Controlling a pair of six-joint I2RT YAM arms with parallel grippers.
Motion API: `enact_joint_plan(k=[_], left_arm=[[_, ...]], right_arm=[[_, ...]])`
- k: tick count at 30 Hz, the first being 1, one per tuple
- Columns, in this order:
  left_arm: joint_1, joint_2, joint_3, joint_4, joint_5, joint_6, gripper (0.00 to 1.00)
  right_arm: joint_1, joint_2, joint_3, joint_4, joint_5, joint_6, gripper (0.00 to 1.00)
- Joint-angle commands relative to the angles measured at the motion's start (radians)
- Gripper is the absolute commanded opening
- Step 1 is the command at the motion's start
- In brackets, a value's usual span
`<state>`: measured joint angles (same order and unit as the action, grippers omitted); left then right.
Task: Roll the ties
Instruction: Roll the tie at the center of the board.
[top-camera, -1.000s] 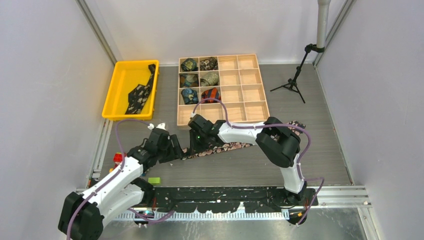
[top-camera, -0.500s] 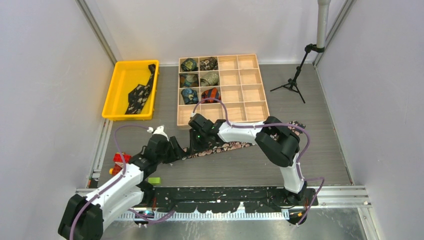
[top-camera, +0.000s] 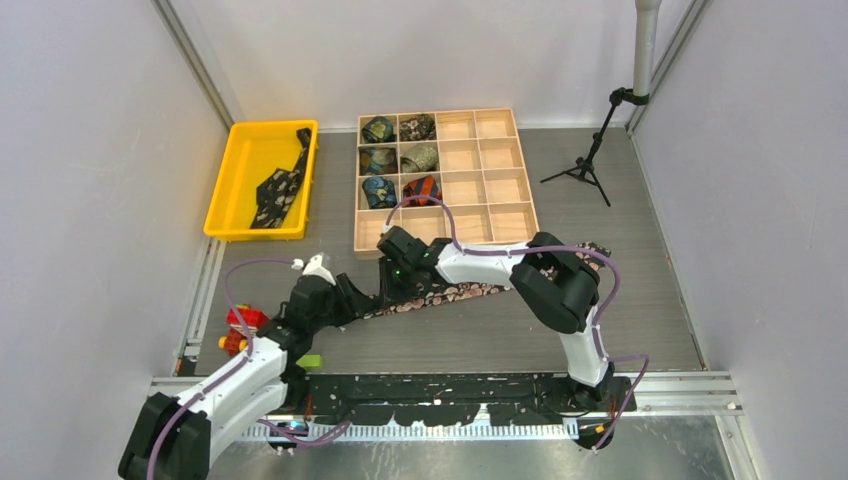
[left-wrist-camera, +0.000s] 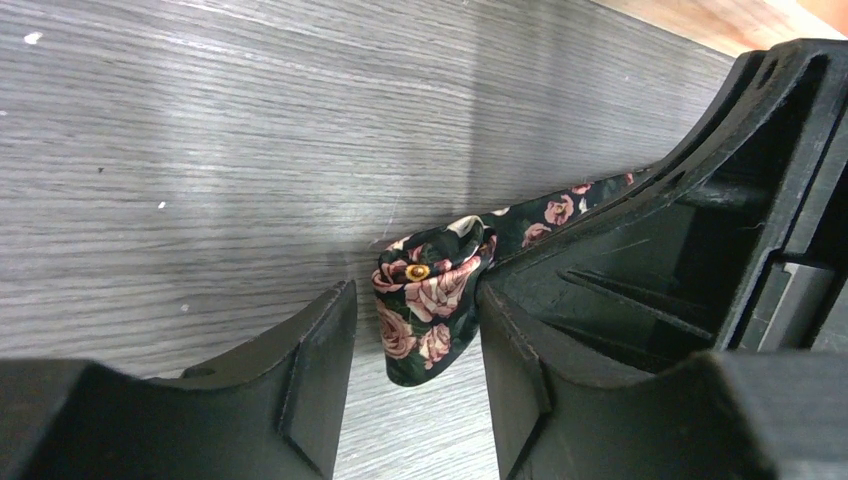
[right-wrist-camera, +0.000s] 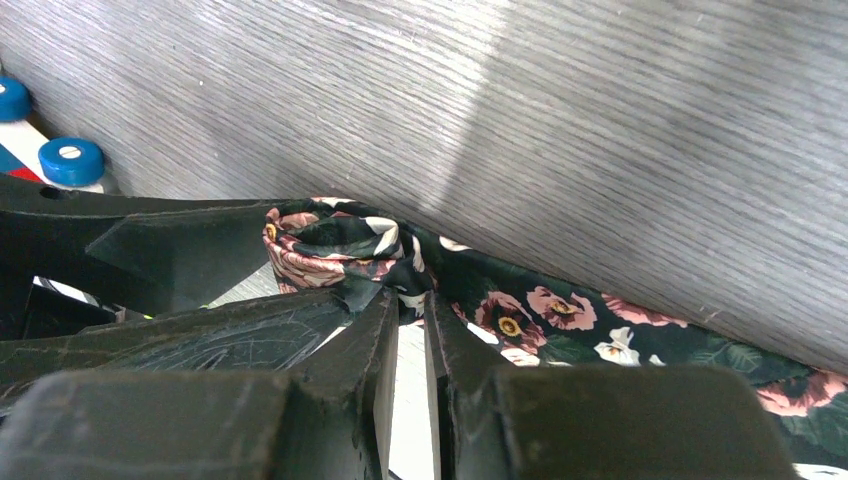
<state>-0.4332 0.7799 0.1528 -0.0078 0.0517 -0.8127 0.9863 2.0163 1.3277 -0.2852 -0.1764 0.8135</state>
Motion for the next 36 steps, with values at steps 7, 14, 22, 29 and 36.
enact_joint_plan(k=[7, 14, 22, 29, 36], left_arm=[[0.021, 0.095, -0.039, 0.208, 0.057, -0.034, 0.4], [0.022, 0.047, -0.014, 0.133, 0.036, -0.033, 0.27], [0.022, 0.047, 0.103, -0.107, 0.016, 0.008, 0.12], [0.022, 0.092, 0.212, -0.272, 0.007, 0.068, 0.09], [0.021, 0.134, 0.315, -0.425, -0.027, 0.129, 0.07]], right_arm=[[-0.005, 0.01, 0.03, 0.005, 0.009, -0.018, 0.21], [-0.011, -0.001, 0.045, -0.013, 0.001, -0.026, 0.21], [-0.028, -0.07, 0.101, -0.025, -0.085, -0.026, 0.27], [-0.065, -0.093, 0.127, -0.125, -0.027, -0.083, 0.28], [-0.051, -0.091, 0.085, -0.059, -0.075, -0.047, 0.25]])
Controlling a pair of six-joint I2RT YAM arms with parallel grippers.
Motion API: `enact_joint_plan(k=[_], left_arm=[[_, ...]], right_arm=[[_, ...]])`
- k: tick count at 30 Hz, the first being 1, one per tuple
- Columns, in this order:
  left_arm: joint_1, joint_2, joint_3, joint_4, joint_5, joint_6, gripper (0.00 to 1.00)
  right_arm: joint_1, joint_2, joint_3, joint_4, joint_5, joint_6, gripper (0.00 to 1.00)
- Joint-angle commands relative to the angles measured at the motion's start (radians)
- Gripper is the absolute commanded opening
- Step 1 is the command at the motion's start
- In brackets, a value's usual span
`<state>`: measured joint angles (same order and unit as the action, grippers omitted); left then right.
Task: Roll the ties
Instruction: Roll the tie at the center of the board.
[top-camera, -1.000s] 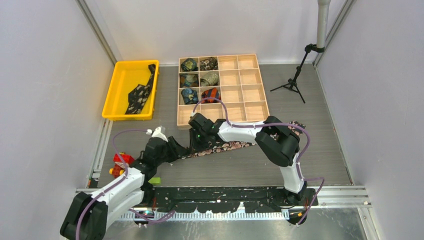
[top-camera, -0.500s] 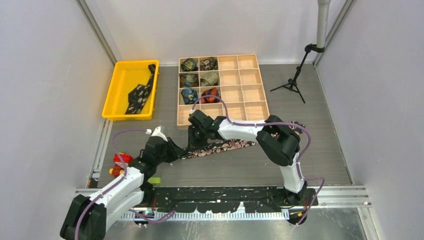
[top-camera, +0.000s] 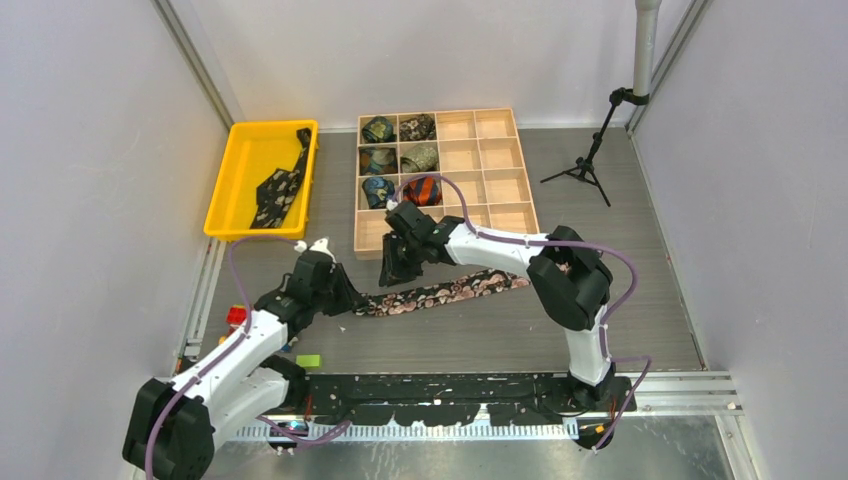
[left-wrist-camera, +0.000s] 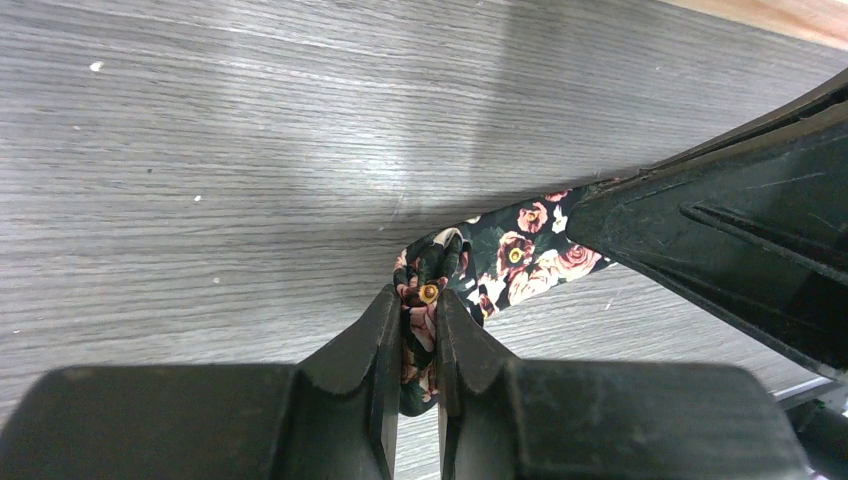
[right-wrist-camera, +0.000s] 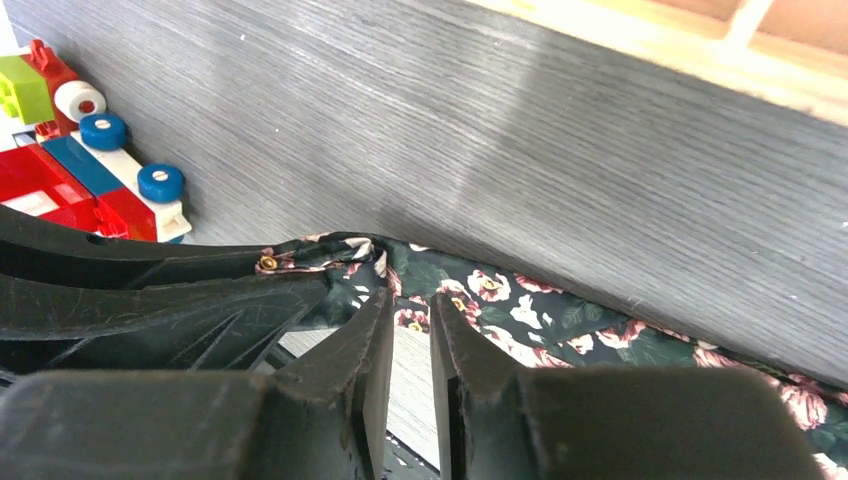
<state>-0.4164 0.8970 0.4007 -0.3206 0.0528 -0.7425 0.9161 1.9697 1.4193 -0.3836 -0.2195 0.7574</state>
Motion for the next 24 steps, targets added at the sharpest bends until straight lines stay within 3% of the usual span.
enact_joint_plan(k=[1, 5, 24], left_arm=[[0.004, 0.022, 0.078, -0.123, -0.027, 0.061, 0.07], [0.004, 0.049, 0.13, -0.185, -0.028, 0.066, 0.06], [0.003, 0.129, 0.257, -0.319, -0.088, 0.077, 0.0]], right_arm=[[0.023, -0.035, -0.009, 0.061, -0.051, 0.025, 0.24], [0.038, 0.002, -0.017, 0.172, -0.116, 0.099, 0.22], [0.096, 0.131, 0.027, 0.293, -0.148, 0.198, 0.16]])
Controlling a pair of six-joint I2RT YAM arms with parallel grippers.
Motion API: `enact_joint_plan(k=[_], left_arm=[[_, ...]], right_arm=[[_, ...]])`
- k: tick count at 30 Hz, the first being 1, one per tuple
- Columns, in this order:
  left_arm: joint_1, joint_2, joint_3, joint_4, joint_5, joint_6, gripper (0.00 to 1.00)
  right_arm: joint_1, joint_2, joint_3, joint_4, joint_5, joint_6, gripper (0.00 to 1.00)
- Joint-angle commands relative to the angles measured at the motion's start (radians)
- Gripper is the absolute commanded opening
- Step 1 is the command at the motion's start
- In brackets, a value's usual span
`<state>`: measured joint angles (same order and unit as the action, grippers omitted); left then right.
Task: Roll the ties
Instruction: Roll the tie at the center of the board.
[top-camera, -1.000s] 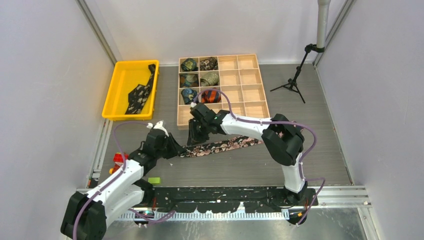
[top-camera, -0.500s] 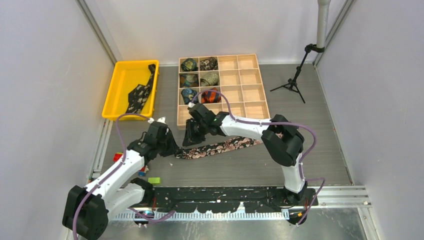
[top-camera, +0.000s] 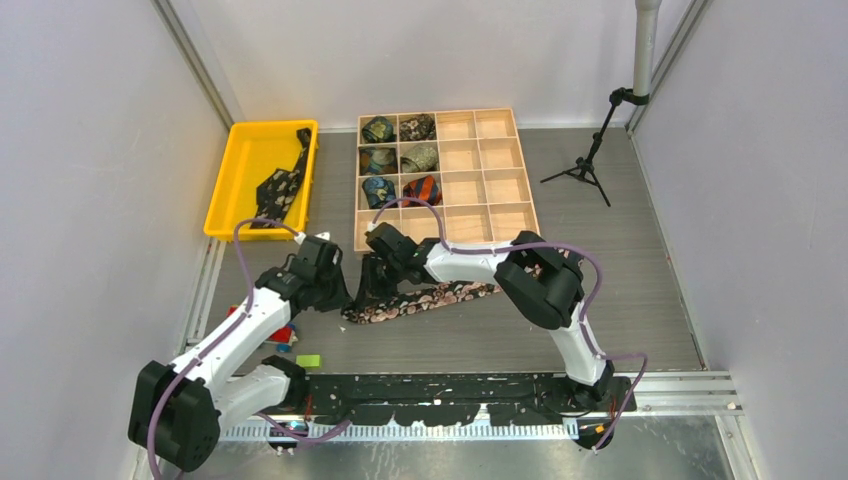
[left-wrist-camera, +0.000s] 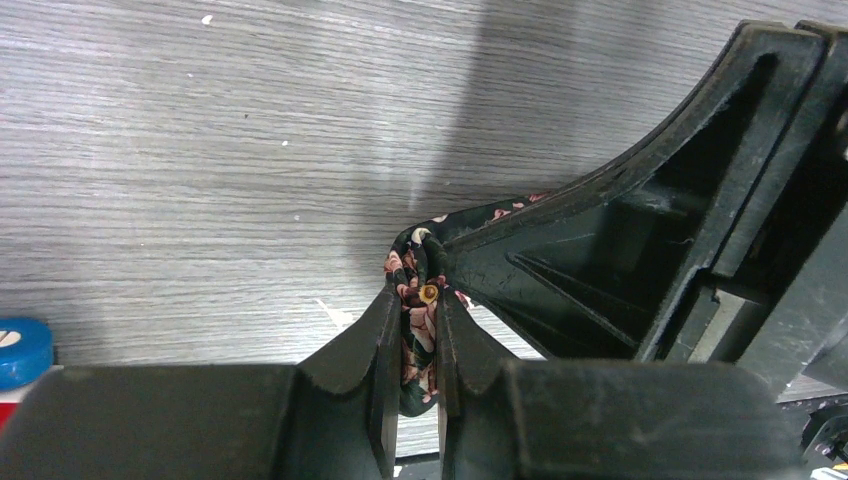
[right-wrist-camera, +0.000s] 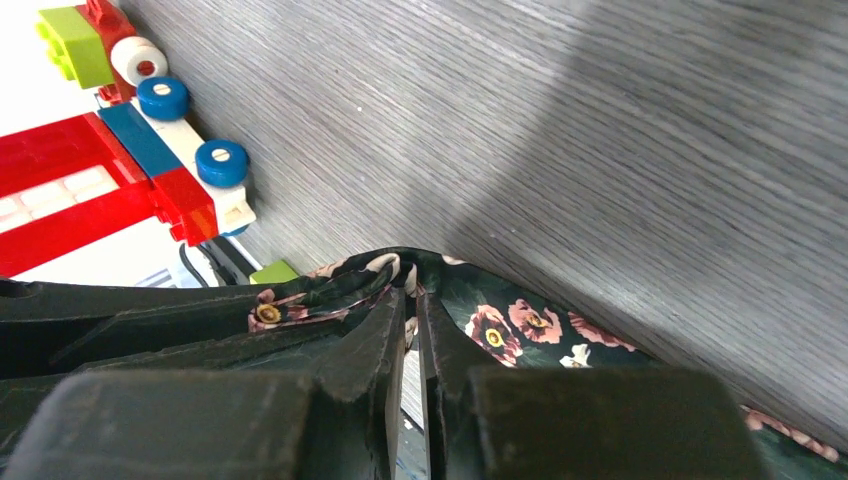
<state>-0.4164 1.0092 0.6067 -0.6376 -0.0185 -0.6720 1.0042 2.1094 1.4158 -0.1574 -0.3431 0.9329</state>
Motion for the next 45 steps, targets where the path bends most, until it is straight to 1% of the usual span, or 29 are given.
enact_joint_plan(k=[1, 7, 17, 25, 31, 37, 40, 45], left_arm=[[0.001, 0.026, 0.055, -0.001, -0.017, 0.004, 0.0], [-0.045, 0.103, 0.094, 0.001, -0.029, -0.02, 0.0], [-0.153, 0.227, 0.145, 0.012, -0.1, -0.063, 0.0], [-0.19, 0.295, 0.168, 0.007, -0.155, -0.078, 0.0], [-0.202, 0.331, 0.165, 0.005, -0.184, -0.094, 0.0], [-0.212, 0.355, 0.172, 0.007, -0.198, -0.12, 0.01], [-0.216, 0.367, 0.181, 0.004, -0.201, -0.133, 0.05], [-0.227, 0.378, 0.195, -0.002, -0.198, -0.159, 0.21]], right_arm=[[0.008, -0.011, 0.027, 0.072, -0.025, 0.024, 0.16], [0.008, -0.014, -0.002, 0.109, -0.035, 0.045, 0.16], [0.008, -0.024, -0.054, 0.154, -0.036, 0.061, 0.15], [0.008, -0.051, -0.085, 0.152, -0.022, 0.055, 0.15], [0.001, -0.116, -0.11, 0.088, 0.033, 0.023, 0.15], [-0.017, -0.223, -0.165, -0.003, 0.094, -0.023, 0.16], [-0.032, -0.277, -0.212, -0.029, 0.12, -0.04, 0.16], [-0.068, -0.362, -0.3, -0.047, 0.149, -0.05, 0.17]])
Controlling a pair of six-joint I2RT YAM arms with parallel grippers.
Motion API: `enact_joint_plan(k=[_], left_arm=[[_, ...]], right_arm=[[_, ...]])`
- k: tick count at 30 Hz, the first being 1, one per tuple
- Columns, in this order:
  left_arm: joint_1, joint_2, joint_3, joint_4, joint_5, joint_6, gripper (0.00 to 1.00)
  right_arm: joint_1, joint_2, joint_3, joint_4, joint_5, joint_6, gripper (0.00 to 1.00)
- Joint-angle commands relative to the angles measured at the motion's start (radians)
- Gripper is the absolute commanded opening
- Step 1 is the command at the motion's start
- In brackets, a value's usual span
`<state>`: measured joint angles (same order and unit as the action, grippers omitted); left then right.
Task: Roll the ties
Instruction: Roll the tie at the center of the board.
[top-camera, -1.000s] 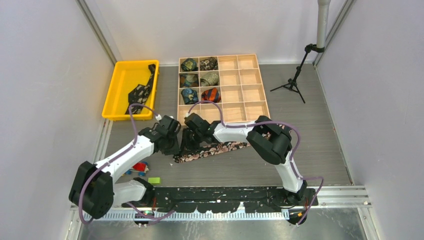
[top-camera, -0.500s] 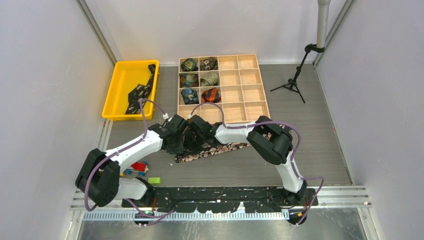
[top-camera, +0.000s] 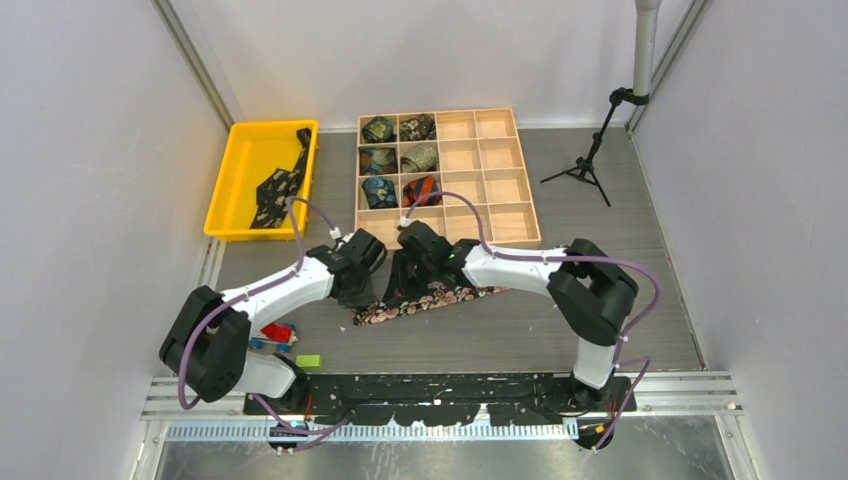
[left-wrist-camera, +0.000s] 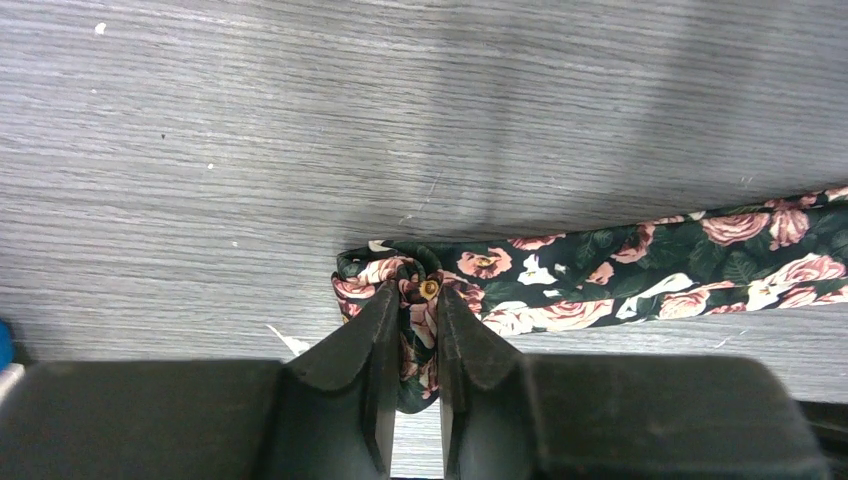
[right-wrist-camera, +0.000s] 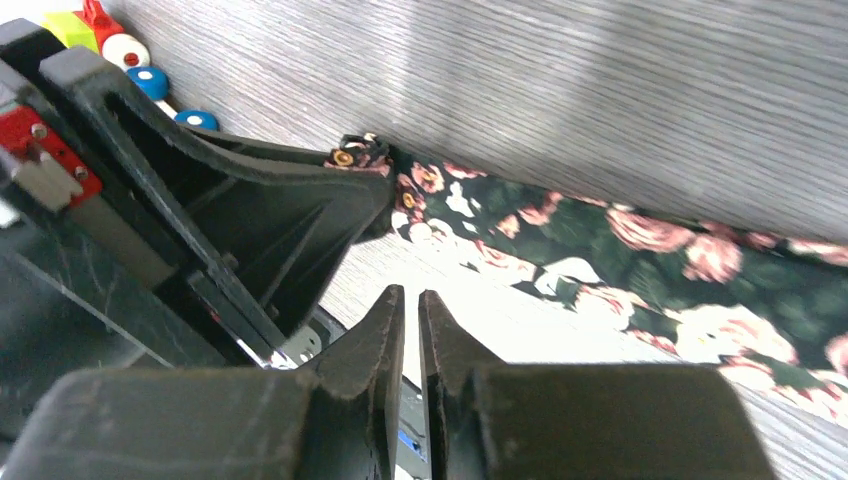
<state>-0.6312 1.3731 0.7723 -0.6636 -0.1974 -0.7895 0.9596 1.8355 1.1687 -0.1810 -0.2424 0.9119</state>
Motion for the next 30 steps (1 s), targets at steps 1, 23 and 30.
enact_joint_plan(k=[1, 23, 30], left_arm=[[-0.014, 0.014, 0.032, 0.023, -0.017, -0.046, 0.24], [-0.035, -0.138, 0.029, -0.029, -0.026, -0.076, 0.5], [-0.036, -0.202, 0.015, -0.036, -0.054, -0.064, 0.47]], right_arm=[[-0.028, -0.103, -0.066, -0.023, 0.051, -0.03, 0.17], [-0.041, -0.14, -0.041, -0.053, 0.042, -0.032, 0.17], [-0.031, -0.136, -0.005, -0.072, 0.035, -0.035, 0.17]])
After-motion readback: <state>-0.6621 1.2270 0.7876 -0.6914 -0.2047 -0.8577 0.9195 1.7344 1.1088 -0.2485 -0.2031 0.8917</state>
